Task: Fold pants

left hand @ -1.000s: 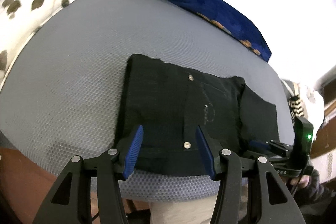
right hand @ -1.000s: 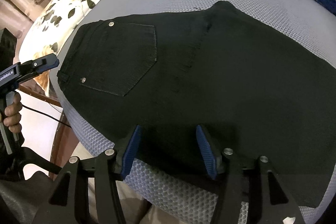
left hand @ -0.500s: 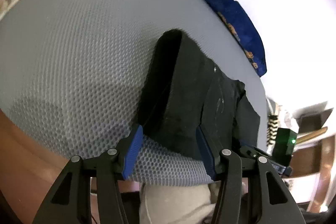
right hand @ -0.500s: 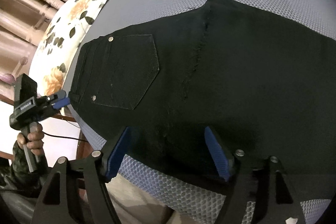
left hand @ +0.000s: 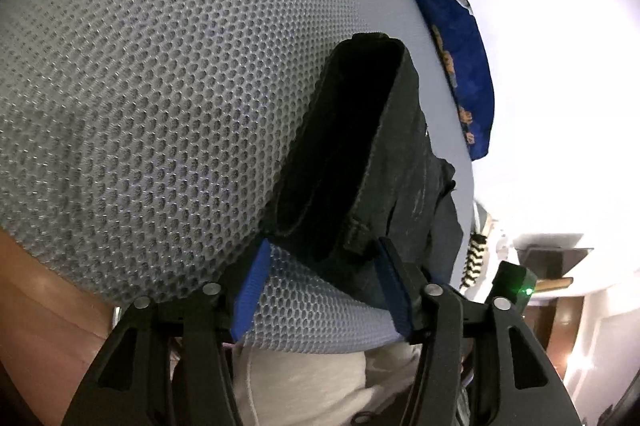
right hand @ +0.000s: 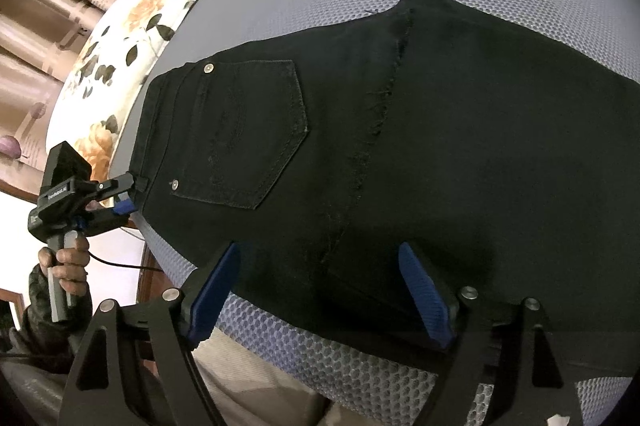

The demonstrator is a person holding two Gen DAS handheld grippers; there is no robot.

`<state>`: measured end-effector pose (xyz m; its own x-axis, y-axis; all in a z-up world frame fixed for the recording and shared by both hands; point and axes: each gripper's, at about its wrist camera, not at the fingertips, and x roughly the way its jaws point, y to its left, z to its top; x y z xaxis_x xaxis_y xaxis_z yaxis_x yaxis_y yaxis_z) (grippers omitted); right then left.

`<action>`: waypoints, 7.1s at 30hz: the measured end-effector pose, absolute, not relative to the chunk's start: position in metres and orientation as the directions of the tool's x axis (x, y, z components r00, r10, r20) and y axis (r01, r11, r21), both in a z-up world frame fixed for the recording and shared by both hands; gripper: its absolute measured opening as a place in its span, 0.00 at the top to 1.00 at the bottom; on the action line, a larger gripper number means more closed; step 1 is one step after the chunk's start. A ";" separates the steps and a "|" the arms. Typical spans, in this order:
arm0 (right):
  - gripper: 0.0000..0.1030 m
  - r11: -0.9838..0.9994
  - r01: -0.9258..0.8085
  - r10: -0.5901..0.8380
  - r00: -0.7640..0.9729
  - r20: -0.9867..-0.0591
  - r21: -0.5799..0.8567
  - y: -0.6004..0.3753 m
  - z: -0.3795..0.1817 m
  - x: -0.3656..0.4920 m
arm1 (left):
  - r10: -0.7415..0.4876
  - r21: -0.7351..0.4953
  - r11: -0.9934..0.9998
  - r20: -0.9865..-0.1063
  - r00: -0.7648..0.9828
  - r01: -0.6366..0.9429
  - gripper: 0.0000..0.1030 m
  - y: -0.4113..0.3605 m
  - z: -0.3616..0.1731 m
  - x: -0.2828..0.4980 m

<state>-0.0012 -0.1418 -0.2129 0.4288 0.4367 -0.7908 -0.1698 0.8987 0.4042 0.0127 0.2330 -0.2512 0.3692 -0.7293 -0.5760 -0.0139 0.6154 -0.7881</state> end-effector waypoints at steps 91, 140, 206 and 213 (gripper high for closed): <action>0.12 0.702 0.084 0.463 0.700 -0.544 0.707 -0.419 -0.204 -0.054 | -0.622 -0.285 0.692 -0.701 0.348 0.664 0.23 -0.163 -0.151 -0.007; 0.76 0.658 0.211 0.381 0.734 -0.562 0.722 -0.438 -0.227 -0.026 | -0.576 -0.271 0.748 -0.719 0.389 0.607 0.23 -0.146 -0.184 0.039; 0.58 0.814 0.283 0.250 0.617 -0.746 0.507 -0.418 -0.220 -0.097 | -0.335 0.115 0.745 -0.787 0.517 0.658 0.23 -0.154 -0.209 -0.034; 0.53 0.834 0.247 0.261 0.611 -0.747 0.494 -0.420 -0.215 -0.089 | -0.324 0.152 0.753 -0.762 0.562 0.641 0.23 -0.150 -0.200 -0.034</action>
